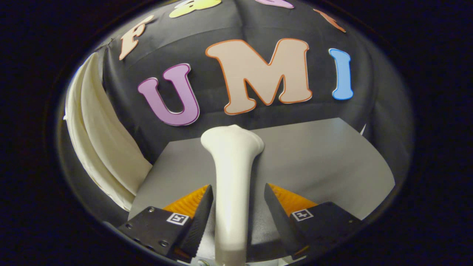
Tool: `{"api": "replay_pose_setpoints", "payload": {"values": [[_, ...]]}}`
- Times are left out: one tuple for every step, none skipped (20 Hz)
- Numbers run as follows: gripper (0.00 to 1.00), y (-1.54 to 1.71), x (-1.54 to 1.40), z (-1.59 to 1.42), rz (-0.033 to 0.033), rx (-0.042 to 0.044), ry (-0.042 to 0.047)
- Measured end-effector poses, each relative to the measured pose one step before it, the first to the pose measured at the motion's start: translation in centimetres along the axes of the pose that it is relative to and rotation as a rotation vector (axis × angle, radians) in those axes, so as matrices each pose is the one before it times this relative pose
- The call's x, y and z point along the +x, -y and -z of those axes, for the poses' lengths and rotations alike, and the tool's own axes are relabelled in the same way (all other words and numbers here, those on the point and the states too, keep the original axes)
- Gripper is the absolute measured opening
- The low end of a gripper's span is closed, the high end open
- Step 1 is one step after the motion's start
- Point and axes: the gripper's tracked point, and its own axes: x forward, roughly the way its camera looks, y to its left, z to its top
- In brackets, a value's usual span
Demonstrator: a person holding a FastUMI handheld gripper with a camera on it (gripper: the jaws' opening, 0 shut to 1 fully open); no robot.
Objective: Iron the clothes twice with a garment steamer, once on the left side and once on the right side.
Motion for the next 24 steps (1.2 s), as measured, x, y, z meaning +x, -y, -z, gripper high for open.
{"api": "replay_pose_setpoints", "payload": {"values": [[0.8, -0.089, 0.144, -0.092, -0.00575, 0.01117, -0.01003], [0.75, 0.039, 0.023, -0.157, -0.00535, 0.00946, -0.01199], [0.68, -0.198, 0.155, -0.336, -0.01895, 0.00302, -0.00064], [0.61, 0.049, 0.36, -0.026, -0.01142, 0.0038, -0.01508], [0.61, -0.066, 0.143, -0.306, -0.01395, 0.01132, -0.00361], [0.61, -0.043, 0.01, -0.198, -0.01254, 0.00833, -0.01281], [0.61, -0.146, -0.007, -0.137, -0.00952, 0.0131, -0.00603], [0.61, -0.13, 0.338, -0.259, -0.00804, 0.00738, -0.01165], [0.57, -0.218, -0.068, 0.247, -0.00531, 0.00317, -0.01821], [0.53, 0.108, -0.114, -0.179, 0.00315, 0.00387, 0.00442], [0.49, -0.01, 0.209, 0.146, 0.00738, -0.00091, -0.00485], [0.48, 0.075, -0.217, 0.032, 0.00776, -0.00086, 0.00311], [0.46, -0.086, 0.089, -0.064, 0.01217, 0.01038, 0.01151], [0.44, 0.171, -0.374, -0.005, 0.01645, 0.00558, 0.01513], [0.42, -0.037, -0.336, -0.617, 0.00882, 0.00757, 0.0466], [0.39, -0.208, -0.384, 0.006, 0.00045, -0.00426, 0.03303], [0.38, -0.25, -0.568, -0.433, -0.01104, -0.00221, 0.04352], [0.38, 0.117, -0.732, -0.345, 0.01245, -0.00106, 0.03613], [0.38, 0.337, -0.986, -0.614, 0.03145, -0.00869, 0.04217], [0.38, 0.096, -1.202, -0.15, 0.02476, -0.02129, 0.03509], [0.37, -0.15, -1.255, -0.433, 0.02236, -0.0194, 0.03944], [0.37, -0.215, -1.252, -0.062, 0.02055, -0.02772, 0.02265], [0.37, -0.263, -1.317, -0.131, 0.02063, -0.02231, 0.02854], [0.37, -0.14, -1.263, 0.192, 0.02287, -0.02118, 0.01576]]}}
